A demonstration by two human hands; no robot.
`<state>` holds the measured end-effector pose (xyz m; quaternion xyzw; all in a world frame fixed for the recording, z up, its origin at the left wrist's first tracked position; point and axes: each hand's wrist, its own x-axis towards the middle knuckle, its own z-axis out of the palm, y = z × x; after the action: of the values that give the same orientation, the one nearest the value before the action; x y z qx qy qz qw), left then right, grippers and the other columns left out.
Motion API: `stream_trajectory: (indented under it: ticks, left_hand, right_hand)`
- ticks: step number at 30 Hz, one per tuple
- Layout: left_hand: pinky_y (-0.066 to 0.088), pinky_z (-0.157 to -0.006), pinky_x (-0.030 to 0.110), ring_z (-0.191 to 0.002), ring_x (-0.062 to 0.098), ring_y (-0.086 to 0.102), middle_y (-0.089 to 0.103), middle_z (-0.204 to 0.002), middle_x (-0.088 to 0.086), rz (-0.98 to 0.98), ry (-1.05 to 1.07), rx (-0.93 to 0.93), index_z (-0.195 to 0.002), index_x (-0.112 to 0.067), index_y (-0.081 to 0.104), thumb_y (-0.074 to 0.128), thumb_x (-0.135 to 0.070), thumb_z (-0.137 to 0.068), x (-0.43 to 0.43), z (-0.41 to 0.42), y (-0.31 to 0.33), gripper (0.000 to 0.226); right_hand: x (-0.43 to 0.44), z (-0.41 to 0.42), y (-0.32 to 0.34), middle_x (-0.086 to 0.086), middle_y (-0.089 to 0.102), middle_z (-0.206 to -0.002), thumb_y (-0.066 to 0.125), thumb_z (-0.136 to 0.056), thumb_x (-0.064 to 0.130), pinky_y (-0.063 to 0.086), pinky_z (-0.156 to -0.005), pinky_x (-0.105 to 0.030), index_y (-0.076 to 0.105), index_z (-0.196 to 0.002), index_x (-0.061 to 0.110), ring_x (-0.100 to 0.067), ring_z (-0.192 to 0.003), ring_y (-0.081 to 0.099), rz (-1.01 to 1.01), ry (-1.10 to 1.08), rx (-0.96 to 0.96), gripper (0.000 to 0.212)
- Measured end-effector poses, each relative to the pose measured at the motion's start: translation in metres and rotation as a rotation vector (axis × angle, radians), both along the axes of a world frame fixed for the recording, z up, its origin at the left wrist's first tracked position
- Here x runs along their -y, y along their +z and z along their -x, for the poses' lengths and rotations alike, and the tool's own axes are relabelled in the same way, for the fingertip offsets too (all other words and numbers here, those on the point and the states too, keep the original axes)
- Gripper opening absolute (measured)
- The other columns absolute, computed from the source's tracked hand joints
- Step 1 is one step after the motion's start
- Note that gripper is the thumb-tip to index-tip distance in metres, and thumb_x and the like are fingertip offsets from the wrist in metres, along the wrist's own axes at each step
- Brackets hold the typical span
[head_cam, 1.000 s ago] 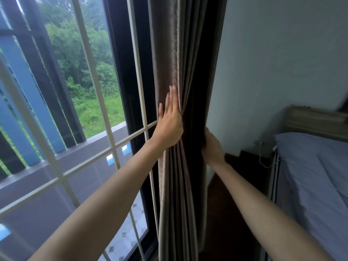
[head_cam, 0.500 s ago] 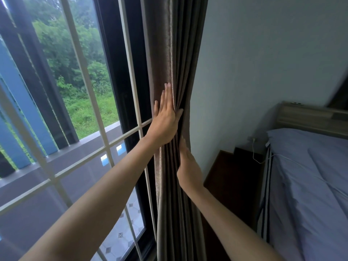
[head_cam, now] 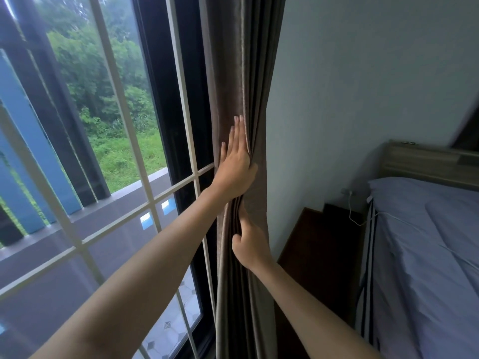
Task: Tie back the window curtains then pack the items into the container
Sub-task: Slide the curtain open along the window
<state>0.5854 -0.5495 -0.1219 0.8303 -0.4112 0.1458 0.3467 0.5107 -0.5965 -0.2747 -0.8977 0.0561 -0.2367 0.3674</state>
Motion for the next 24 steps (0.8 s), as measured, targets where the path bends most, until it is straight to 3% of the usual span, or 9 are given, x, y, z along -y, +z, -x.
stream_trajectory:
  ticks: [4, 6, 8, 10, 11, 16, 19, 24]
  left_hand:
    - [-0.005, -0.120, 0.049, -0.145, 0.016, -0.022, -0.030, -0.156, -0.001, -0.007, -0.011, -0.003, -0.145, -0.020, -0.030, 0.041, -0.002, -0.088, 0.003, 0.000, -0.001, 0.093]
    - [-0.006, -0.120, 0.048, -0.145, 0.016, -0.022, -0.030, -0.156, -0.001, -0.004, -0.011, -0.003, -0.145, -0.020, -0.030, 0.040, -0.002, -0.088, 0.005, 0.001, -0.001, 0.092]
    - [-0.007, -0.120, 0.048, -0.145, 0.016, -0.022, -0.030, -0.156, -0.001, 0.001, -0.013, -0.010, -0.145, -0.020, -0.031, 0.038, -0.002, -0.088, 0.007, 0.001, -0.001, 0.091]
    - [-0.006, -0.120, 0.048, -0.145, 0.015, -0.022, -0.030, -0.156, -0.002, 0.002, -0.014, -0.015, -0.144, -0.021, -0.031, 0.038, -0.002, -0.087, 0.008, 0.000, -0.002, 0.092]
    - [-0.006, -0.120, 0.048, -0.145, 0.015, -0.022, -0.030, -0.156, -0.003, 0.003, -0.015, -0.015, -0.144, -0.022, -0.031, 0.038, -0.002, -0.087, 0.008, -0.001, -0.002, 0.092]
    - [-0.006, -0.120, 0.048, -0.146, 0.015, -0.018, -0.026, -0.158, -0.002, 0.027, -0.007, -0.031, -0.146, -0.021, -0.029, 0.038, -0.001, -0.087, 0.007, 0.001, -0.003, 0.091]
    - [-0.007, -0.120, 0.047, -0.147, 0.016, -0.018, -0.026, -0.158, -0.001, 0.047, 0.003, -0.033, -0.145, -0.021, -0.029, 0.038, 0.000, -0.087, 0.011, 0.005, -0.004, 0.091]
    - [-0.006, -0.120, 0.048, -0.147, 0.017, -0.018, -0.025, -0.158, 0.000, 0.073, -0.001, -0.024, -0.146, -0.020, -0.028, 0.038, -0.001, -0.088, 0.012, 0.007, -0.006, 0.090]
  right_hand:
    - [-0.002, 0.003, -0.001, 0.007, 0.056, -0.137, 0.050, -0.092, 0.037, 0.047, -0.094, -0.018, 0.035, -0.149, 0.027, -0.008, -0.115, 0.059, -0.096, -0.026, 0.039, 0.060]
    - [-0.003, 0.001, -0.001, 0.012, 0.065, -0.121, 0.053, -0.092, 0.052, 0.046, -0.088, -0.012, 0.049, -0.139, 0.024, -0.003, -0.106, 0.062, -0.102, -0.081, 0.099, 0.056]
    - [-0.003, -0.003, -0.003, 0.010, 0.070, -0.095, 0.055, -0.092, 0.053, 0.049, -0.073, -0.013, 0.062, -0.118, 0.020, -0.004, -0.084, 0.065, -0.047, -0.171, 0.143, 0.043]
    - [-0.001, -0.006, -0.006, 0.012, 0.053, -0.063, 0.057, -0.095, 0.043, 0.040, -0.054, -0.018, 0.061, -0.087, 0.017, -0.006, -0.056, 0.051, 0.017, -0.256, 0.161, 0.027]
    - [0.001, -0.008, -0.007, 0.013, 0.043, -0.059, 0.057, -0.096, 0.036, 0.033, -0.051, -0.019, 0.059, -0.081, 0.014, -0.007, -0.052, 0.044, 0.043, -0.289, 0.167, 0.027]
    - [0.016, -0.013, -0.008, 0.001, 0.052, -0.054, 0.062, -0.094, 0.018, 0.037, -0.047, -0.026, 0.057, -0.073, 0.010, -0.013, -0.045, 0.048, 0.138, -0.431, 0.194, 0.022]
    - [0.014, -0.009, -0.012, -0.002, 0.057, -0.055, 0.065, -0.091, 0.013, 0.036, -0.046, -0.024, 0.058, -0.074, 0.009, -0.017, -0.045, 0.055, 0.150, -0.432, 0.210, 0.018]
    - [0.016, -0.008, -0.016, -0.006, 0.070, -0.069, 0.066, -0.091, 0.012, 0.039, -0.056, -0.018, 0.068, -0.090, 0.005, -0.018, -0.058, 0.067, 0.162, -0.455, 0.204, 0.008]
